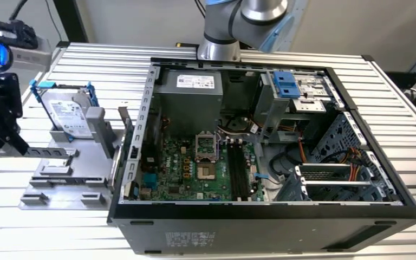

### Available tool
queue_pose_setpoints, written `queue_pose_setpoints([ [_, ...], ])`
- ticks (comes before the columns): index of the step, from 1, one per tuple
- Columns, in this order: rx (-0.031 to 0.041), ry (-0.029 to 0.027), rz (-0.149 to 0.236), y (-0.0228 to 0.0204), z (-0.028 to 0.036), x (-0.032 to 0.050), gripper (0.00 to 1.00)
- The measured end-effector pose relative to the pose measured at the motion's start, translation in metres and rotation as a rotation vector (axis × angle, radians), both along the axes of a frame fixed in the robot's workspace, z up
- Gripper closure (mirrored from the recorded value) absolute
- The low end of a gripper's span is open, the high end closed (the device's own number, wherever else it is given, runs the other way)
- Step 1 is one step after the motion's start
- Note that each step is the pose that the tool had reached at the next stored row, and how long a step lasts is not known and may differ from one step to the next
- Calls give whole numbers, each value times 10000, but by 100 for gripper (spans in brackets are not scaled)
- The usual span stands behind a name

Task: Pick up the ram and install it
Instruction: 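Pick up the ram and move it above insertion slot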

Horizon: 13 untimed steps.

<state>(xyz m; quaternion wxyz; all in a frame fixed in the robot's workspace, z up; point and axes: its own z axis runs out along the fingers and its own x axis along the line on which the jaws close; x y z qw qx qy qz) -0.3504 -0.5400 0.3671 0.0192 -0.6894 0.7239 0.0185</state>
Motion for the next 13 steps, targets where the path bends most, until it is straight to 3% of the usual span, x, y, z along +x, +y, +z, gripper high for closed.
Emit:
queue_pose_setpoints([
  [1,0,0,-1,0,164,0,100],
  [7,-1,0,1,0,413,1,100],
  [13,0,2,0,1,425,30,100],
])
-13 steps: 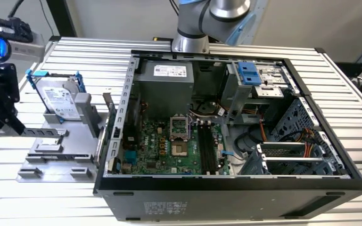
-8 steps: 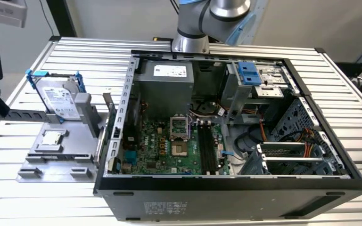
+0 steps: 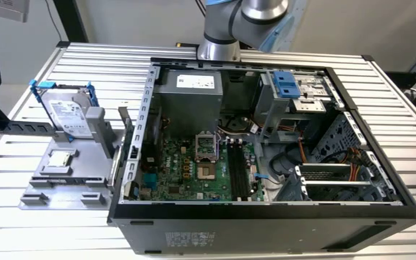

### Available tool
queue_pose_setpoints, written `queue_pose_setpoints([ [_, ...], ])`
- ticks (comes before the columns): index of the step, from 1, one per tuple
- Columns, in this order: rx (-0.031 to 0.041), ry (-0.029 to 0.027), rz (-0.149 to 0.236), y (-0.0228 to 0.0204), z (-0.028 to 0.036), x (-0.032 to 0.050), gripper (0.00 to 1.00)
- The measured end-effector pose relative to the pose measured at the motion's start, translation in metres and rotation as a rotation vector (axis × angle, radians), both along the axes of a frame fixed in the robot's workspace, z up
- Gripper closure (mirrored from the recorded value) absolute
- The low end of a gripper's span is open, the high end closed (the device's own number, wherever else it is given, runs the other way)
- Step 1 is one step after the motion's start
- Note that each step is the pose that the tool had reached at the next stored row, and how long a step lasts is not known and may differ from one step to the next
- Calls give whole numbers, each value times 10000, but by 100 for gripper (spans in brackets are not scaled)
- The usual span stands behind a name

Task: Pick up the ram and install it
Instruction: 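Pick up the ram and move it above insertion slot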

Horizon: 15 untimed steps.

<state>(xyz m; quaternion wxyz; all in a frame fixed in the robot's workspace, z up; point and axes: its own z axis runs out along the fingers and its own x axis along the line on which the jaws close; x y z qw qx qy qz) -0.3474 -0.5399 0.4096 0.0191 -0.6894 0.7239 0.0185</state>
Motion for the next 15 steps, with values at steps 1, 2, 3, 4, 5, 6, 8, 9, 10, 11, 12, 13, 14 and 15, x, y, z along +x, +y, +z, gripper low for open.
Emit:
queue_pose_setpoints([
  [1,0,0,0,-1,0,23,100],
  [2,1,-1,1,-1,-1,45,100],
  [3,-1,1,0,-1,0,66,100],
  [4,0,0,0,-1,-1,89,100],
  [5,-1,2,0,-1,0,118,100],
  [6,0,3,0,-1,-1,151,100],
  [8,-1,5,1,0,0,210,100],
  [9,-1,4,1,0,0,243,100],
  [10,0,5,1,0,0,276,100],
  [11,0,5,1,1,0,304,100],
  [12,1,4,1,1,-1,335,100],
  [13,0,6,0,1,-1,369,100],
  [14,0,7,0,1,-1,405,100],
  [15,0,8,0,1,0,441,100],
])
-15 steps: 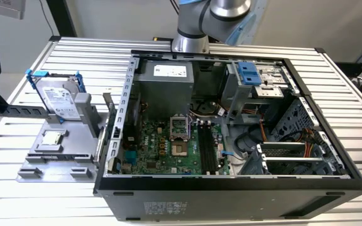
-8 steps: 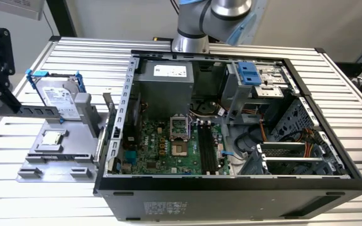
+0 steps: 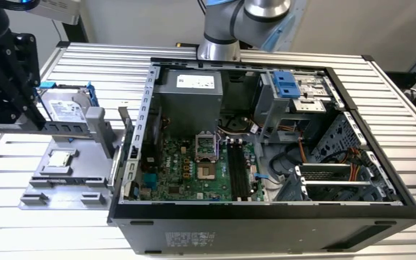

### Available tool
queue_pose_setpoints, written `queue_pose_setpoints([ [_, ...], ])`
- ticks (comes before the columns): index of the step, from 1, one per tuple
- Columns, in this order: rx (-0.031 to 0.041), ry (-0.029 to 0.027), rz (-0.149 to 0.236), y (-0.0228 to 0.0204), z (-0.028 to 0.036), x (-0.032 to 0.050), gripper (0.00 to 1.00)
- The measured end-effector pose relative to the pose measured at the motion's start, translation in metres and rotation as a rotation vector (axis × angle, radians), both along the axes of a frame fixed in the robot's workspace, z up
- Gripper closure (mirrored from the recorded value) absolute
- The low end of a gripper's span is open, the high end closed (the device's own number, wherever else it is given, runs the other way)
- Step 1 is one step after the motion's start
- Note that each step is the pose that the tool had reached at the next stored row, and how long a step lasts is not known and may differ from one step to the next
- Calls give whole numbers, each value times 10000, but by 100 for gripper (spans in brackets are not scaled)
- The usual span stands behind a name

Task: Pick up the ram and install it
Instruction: 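Pick up the ram and move it above insertion slot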

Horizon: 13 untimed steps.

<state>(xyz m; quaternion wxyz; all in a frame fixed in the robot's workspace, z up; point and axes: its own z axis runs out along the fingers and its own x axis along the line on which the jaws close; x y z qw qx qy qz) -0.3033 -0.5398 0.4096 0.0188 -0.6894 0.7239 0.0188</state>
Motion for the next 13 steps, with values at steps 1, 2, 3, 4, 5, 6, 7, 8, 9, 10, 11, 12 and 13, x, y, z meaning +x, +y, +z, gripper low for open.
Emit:
queue_pose_setpoints([
  [1,-1,1,1,0,0,26,100],
  [2,1,0,1,0,0,39,100],
  [3,1,-1,1,0,-1,41,100],
  [4,1,-1,-1,0,-1,43,100],
  [5,1,0,-1,0,-1,46,100],
  [6,0,1,0,0,0,49,100],
  [7,0,1,0,0,0,52,100],
  [8,0,0,0,0,0,54,100],
  [9,1,0,0,0,-1,57,100],
  [10,1,0,0,0,0,59,100],
  [11,0,0,0,0,0,62,100],
  [12,-1,1,0,0,0,65,100],
  [13,0,1,2,0,0,77,100],
])
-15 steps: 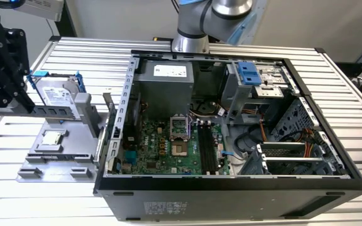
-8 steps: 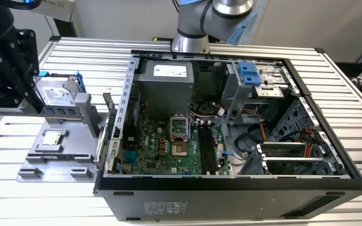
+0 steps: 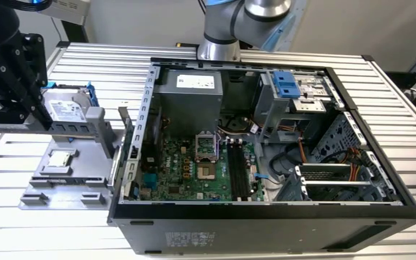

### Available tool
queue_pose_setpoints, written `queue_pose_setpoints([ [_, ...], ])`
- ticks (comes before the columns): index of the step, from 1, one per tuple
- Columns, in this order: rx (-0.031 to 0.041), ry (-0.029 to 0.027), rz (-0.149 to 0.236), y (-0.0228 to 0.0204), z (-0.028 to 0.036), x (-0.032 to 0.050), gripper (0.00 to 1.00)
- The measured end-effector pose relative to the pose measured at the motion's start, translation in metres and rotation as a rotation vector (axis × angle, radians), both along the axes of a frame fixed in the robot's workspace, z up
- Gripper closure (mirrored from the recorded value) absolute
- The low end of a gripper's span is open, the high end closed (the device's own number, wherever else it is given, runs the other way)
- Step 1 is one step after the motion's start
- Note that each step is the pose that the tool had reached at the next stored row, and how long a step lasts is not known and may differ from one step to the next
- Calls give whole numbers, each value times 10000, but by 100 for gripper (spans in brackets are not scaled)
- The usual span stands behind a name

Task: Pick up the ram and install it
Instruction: 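Pick up the ram and move it above insertion slot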

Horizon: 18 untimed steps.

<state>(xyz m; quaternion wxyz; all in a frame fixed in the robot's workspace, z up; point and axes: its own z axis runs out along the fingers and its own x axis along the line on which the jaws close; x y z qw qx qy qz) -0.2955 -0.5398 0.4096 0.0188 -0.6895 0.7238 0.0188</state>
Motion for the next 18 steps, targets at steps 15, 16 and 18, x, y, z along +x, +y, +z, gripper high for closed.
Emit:
queue_pose_setpoints([
  [15,-1,-1,-1,0,-1,214,100],
  [16,-1,-1,-2,0,-1,229,100],
  [18,-1,0,-1,0,0,261,100],
])
